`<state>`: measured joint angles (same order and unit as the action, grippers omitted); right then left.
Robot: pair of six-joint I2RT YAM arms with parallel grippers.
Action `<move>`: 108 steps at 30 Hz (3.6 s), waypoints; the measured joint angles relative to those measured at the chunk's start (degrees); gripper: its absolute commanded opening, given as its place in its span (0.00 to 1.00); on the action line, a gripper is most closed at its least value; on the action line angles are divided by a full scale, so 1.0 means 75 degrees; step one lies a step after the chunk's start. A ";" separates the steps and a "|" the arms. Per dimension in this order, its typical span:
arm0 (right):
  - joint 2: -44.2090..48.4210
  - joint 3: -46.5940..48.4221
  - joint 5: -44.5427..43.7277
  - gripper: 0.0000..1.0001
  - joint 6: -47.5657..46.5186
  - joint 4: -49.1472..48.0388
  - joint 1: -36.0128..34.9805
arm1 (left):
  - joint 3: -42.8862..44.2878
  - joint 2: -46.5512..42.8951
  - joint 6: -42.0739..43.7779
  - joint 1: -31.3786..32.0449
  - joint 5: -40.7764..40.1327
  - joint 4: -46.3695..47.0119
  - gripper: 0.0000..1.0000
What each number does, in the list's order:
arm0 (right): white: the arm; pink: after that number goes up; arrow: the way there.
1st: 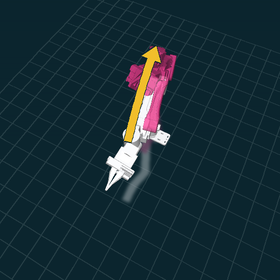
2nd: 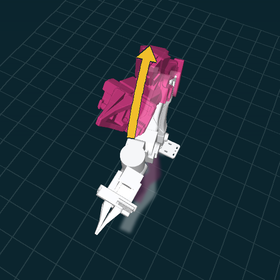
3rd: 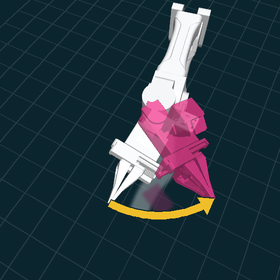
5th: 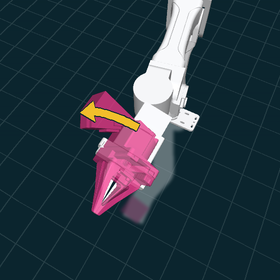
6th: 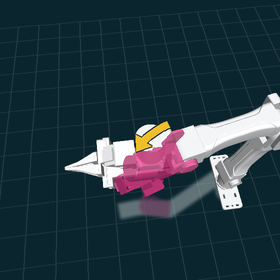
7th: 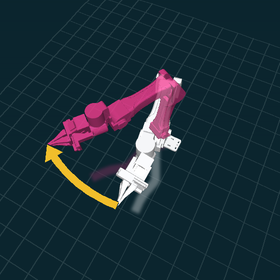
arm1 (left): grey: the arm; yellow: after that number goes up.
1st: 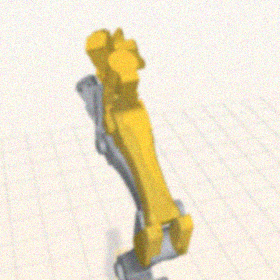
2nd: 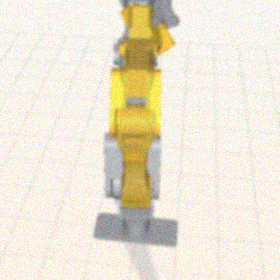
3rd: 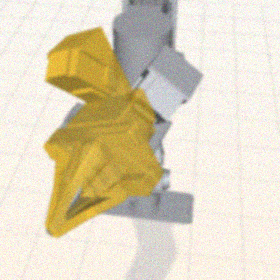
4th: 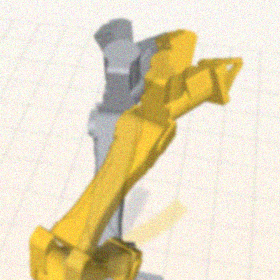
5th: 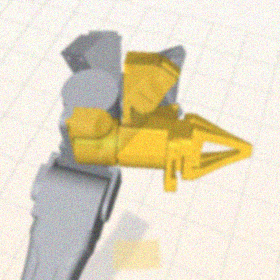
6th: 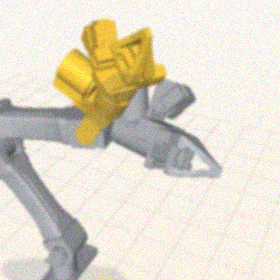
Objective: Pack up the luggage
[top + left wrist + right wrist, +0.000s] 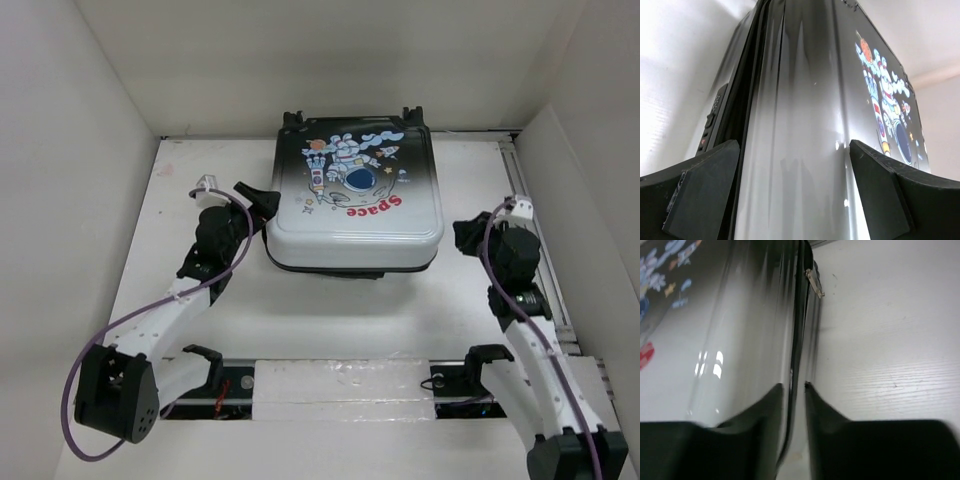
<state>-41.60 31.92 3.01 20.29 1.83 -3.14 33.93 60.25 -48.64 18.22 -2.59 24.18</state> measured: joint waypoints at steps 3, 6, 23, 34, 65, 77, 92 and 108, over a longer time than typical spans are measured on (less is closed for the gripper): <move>0.0825 -0.0717 0.0425 0.09 0.0207 0.0128 0.0119 | -0.0017 0.0003 0.0003 0.0006 0.0125 -0.0111 0.88; 0.1306 -0.1454 0.0935 0.17 0.0361 0.0498 0.0172 | -0.0122 0.0003 -0.0038 0.0003 0.0172 0.0000 0.88; 0.0108 -0.2226 0.2349 0.42 0.0184 -0.0262 0.0181 | -0.0525 -0.1142 0.0029 -0.0041 -0.0093 -0.0548 0.88; -0.0860 -0.2317 0.2492 0.43 -0.0111 -0.1562 -0.0542 | -0.0525 -0.0644 -0.0047 -0.0102 -0.0283 -0.0134 0.88; 0.0417 -0.2722 0.0627 0.36 -0.0822 -0.1955 -0.3453 | -0.1950 -0.3532 0.1282 0.0466 0.2072 -0.0050 0.68; -0.0857 -0.2751 0.0160 0.00 -0.0641 -0.2859 -0.3826 | -0.3608 -0.2830 0.1699 0.0510 0.3279 0.0644 0.68; 0.0988 -0.2684 -0.1670 0.00 0.0469 -0.0842 -0.5388 | -0.1466 0.1244 0.1708 0.3424 0.0764 0.2072 0.70; -0.0265 -0.1996 -0.2314 0.00 0.0813 -0.0877 -0.7093 | -0.1058 0.2203 0.1507 0.3518 0.0504 0.2780 0.70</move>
<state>-43.59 16.95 -14.35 26.39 -4.75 -56.34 26.00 76.77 -37.34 44.60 1.19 45.04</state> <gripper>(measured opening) 0.009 0.698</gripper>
